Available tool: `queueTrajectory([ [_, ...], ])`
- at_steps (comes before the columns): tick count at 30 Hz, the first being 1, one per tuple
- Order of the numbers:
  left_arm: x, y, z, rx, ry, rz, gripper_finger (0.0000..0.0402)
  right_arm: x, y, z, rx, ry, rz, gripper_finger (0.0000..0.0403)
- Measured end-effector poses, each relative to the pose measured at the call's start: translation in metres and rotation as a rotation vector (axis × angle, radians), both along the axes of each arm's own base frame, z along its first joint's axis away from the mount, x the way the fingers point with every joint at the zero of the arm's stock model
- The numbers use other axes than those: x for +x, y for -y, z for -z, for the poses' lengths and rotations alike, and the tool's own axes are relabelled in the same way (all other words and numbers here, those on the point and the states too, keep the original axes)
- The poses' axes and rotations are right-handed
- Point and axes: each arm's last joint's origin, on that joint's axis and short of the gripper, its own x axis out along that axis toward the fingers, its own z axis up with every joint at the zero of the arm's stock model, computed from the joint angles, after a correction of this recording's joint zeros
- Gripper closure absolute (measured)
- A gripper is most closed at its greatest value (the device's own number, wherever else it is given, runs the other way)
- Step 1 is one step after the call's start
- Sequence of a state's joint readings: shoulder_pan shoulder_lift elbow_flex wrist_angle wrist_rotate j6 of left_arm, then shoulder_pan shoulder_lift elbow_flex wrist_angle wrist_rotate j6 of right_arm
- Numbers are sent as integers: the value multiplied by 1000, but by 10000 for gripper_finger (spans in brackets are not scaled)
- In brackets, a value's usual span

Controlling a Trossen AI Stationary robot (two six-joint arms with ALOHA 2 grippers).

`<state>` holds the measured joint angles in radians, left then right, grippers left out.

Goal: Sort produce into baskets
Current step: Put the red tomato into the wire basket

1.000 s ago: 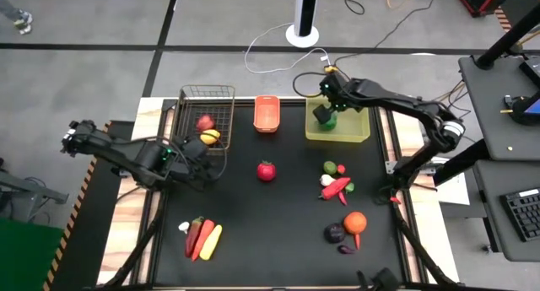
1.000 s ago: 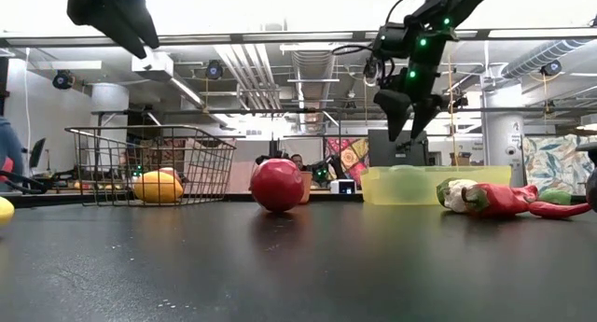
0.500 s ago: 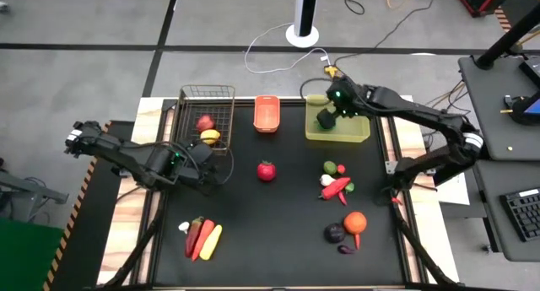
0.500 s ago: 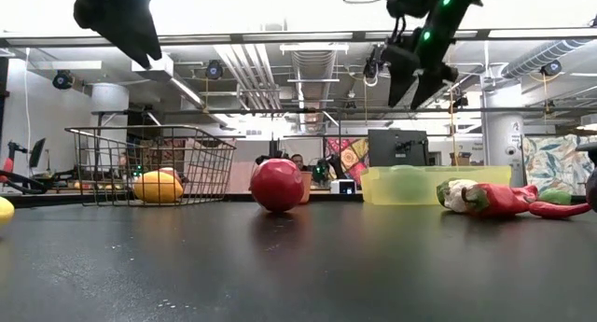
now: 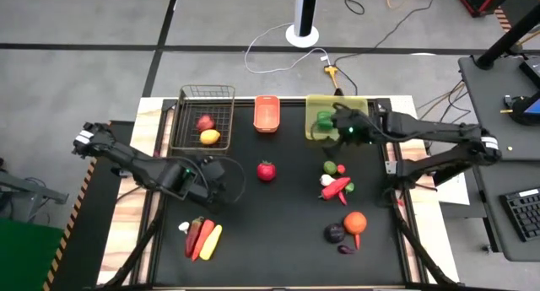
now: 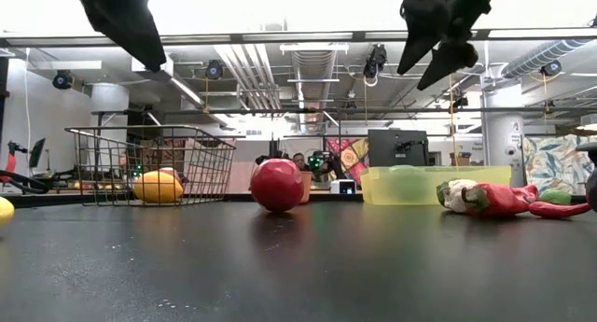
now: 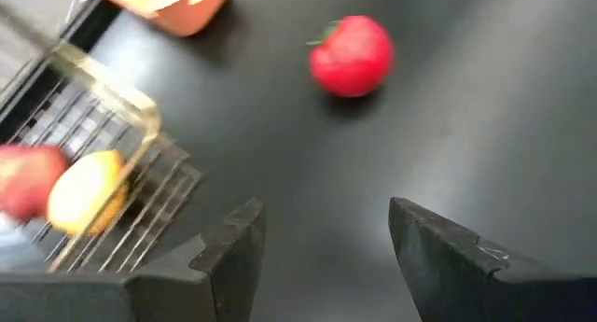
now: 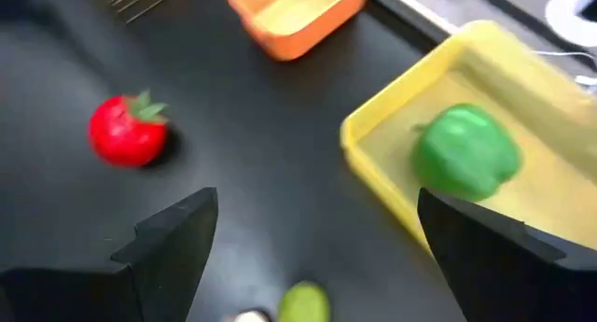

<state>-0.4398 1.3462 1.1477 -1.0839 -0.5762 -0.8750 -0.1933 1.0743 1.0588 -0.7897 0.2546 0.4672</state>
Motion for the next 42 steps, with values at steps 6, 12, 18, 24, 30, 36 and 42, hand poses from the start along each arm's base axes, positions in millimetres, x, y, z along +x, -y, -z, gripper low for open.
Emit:
queueTrajectory([
  [6,21,15,15,40,-8,127,192,15,-26,8,27,-16,-92,44],
  [12,49,26,32,97,12,260,192,23,-42,17,33,-56,-152,44],
  [18,71,25,46,162,9,349,192,25,-48,19,-1,-77,-225,44],
  [24,85,12,59,183,-38,350,192,26,-48,19,-24,-84,-240,44],
  [30,97,0,65,200,-76,442,192,27,-48,18,-44,-74,-265,44],
  [36,110,-9,61,177,-16,629,192,29,-48,19,-54,-63,-275,44],
  [42,114,-28,62,203,-45,668,192,28,-48,25,-54,-74,-276,44],
])
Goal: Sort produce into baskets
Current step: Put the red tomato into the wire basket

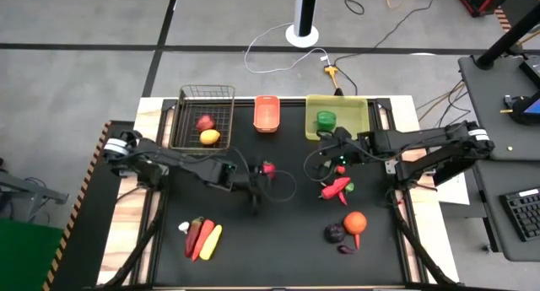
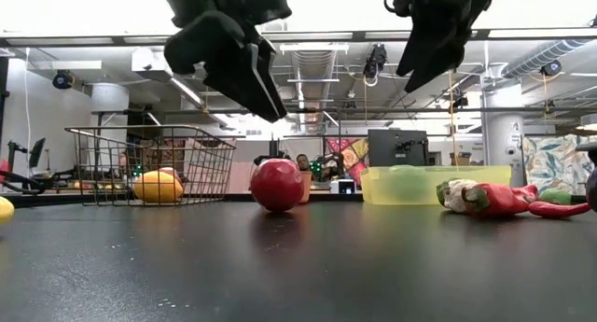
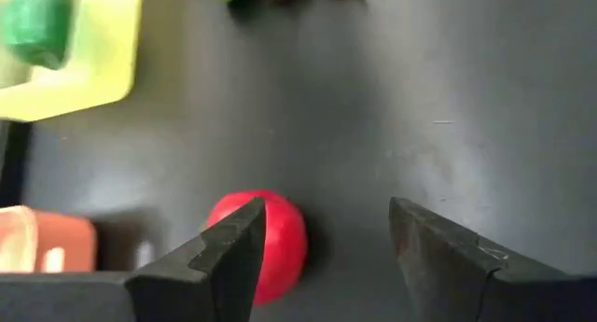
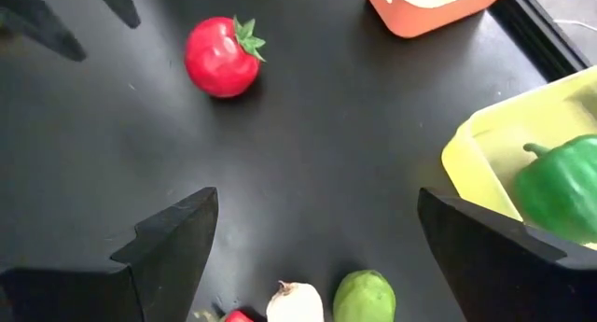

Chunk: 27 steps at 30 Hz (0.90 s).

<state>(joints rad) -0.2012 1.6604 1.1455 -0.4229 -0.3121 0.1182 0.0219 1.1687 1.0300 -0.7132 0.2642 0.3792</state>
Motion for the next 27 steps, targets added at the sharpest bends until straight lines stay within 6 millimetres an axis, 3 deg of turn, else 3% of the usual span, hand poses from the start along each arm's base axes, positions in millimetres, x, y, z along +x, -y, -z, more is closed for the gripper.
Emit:
queueTrajectory([
  [7,7,-12,-2,-63,20,147,192,0,0,8,3,-4,4,44],
  [21,5,-54,10,-90,42,121,192,1,0,6,2,18,2,44],
  [27,1,-61,10,-88,52,0,192,1,0,6,2,18,2,44],
])
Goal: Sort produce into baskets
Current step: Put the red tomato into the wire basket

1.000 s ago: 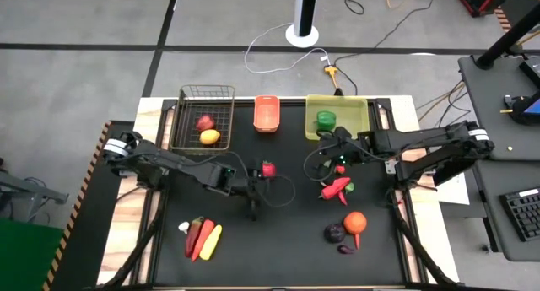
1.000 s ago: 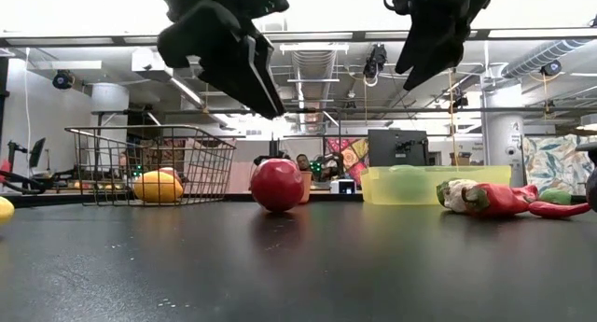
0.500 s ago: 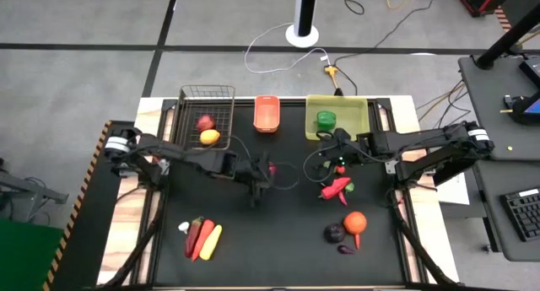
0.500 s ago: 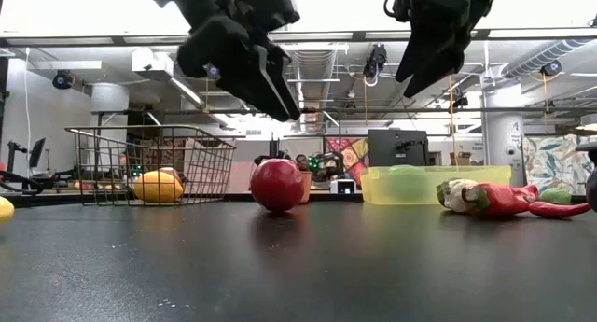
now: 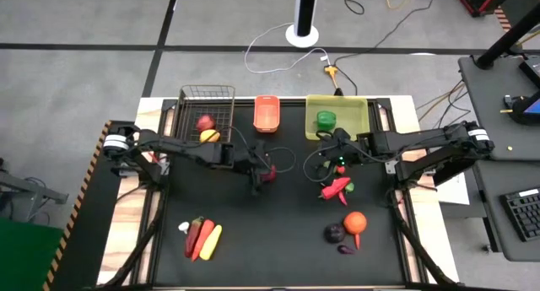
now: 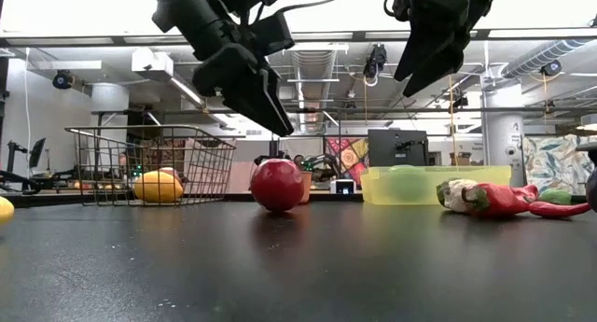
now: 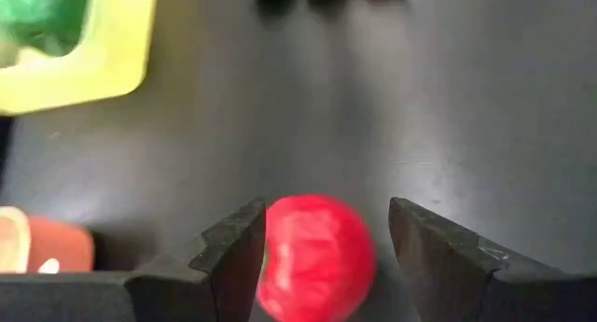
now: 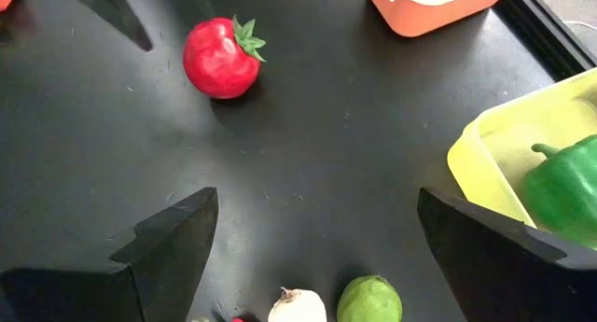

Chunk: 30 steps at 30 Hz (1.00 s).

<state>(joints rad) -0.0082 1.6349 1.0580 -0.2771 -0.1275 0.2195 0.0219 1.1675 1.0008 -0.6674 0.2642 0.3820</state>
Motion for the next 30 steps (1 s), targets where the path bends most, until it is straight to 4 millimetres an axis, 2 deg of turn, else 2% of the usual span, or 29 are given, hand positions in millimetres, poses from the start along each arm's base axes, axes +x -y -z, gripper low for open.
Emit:
queueTrajectory([
  [9,-1,-2,1,35,-8,-71,185,0,0,0,0,0,0,44],
  [13,-4,-3,2,53,-33,-116,156,0,0,0,-1,0,-1,44],
  [22,-4,-3,3,39,-33,-133,67,1,0,0,-8,5,-11,44],
  [26,-1,-2,6,-1,-21,-121,49,1,0,-1,-12,11,-17,44],
  [30,2,-2,20,-5,-62,-122,47,2,0,-1,-17,14,-23,44],
])
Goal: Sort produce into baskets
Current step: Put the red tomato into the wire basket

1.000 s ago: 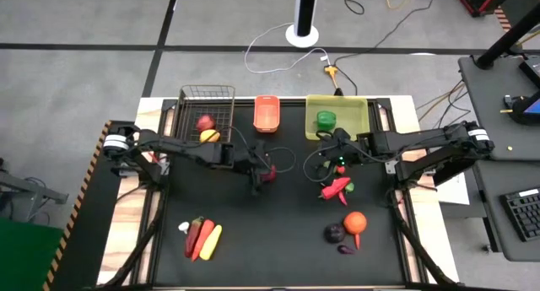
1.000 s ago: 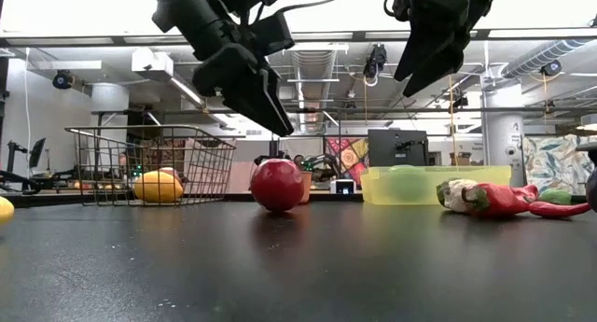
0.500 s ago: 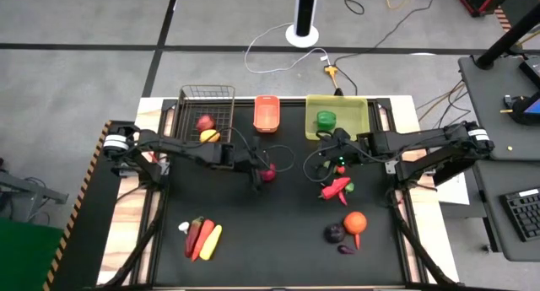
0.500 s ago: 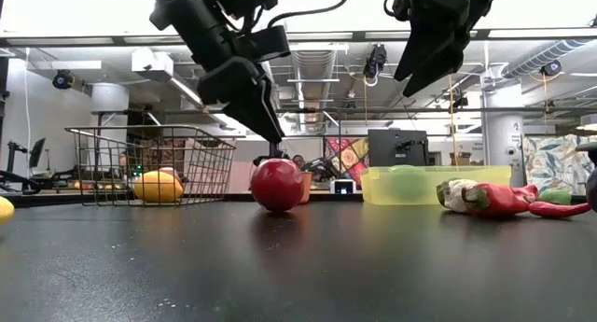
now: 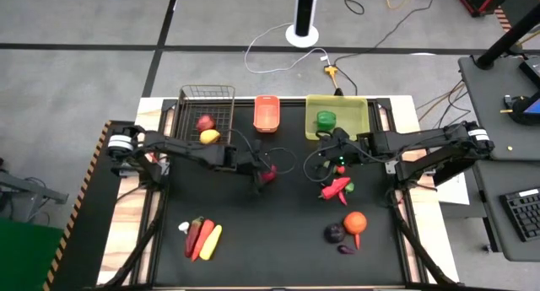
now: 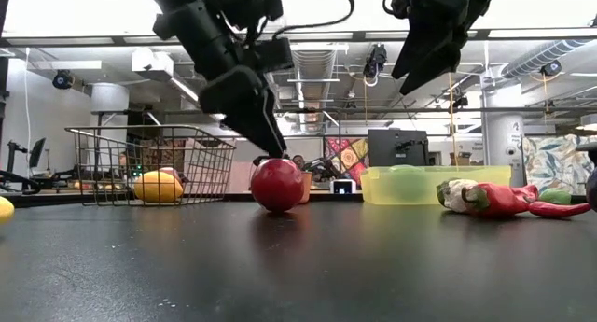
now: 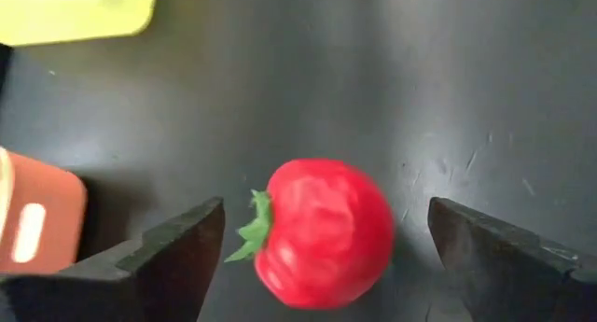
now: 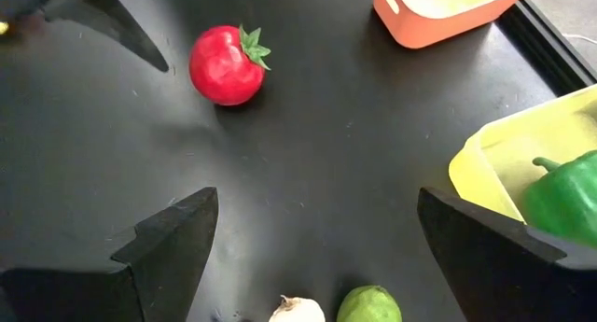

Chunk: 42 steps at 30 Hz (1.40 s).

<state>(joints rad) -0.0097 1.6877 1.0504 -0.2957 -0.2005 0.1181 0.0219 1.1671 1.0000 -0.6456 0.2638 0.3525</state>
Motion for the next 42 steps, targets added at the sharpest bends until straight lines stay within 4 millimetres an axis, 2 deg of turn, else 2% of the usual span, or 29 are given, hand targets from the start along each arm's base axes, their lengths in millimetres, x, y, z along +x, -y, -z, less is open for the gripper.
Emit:
queueTrajectory([
  [12,12,-2,36,44,-72,-32,47,0,0,0,-3,-1,-4,44],
  [17,14,-2,42,55,-69,-47,52,0,0,0,-2,0,-4,44],
  [28,14,-2,41,61,-64,-53,146,0,0,0,-2,0,-4,44],
  [31,14,-2,39,53,-56,-65,160,0,0,0,-2,-1,-4,44],
  [36,11,-1,21,53,-6,-58,153,0,0,0,-2,0,-4,44],
  [42,-11,-1,-37,66,127,-39,153,0,0,0,-3,1,-3,44],
])
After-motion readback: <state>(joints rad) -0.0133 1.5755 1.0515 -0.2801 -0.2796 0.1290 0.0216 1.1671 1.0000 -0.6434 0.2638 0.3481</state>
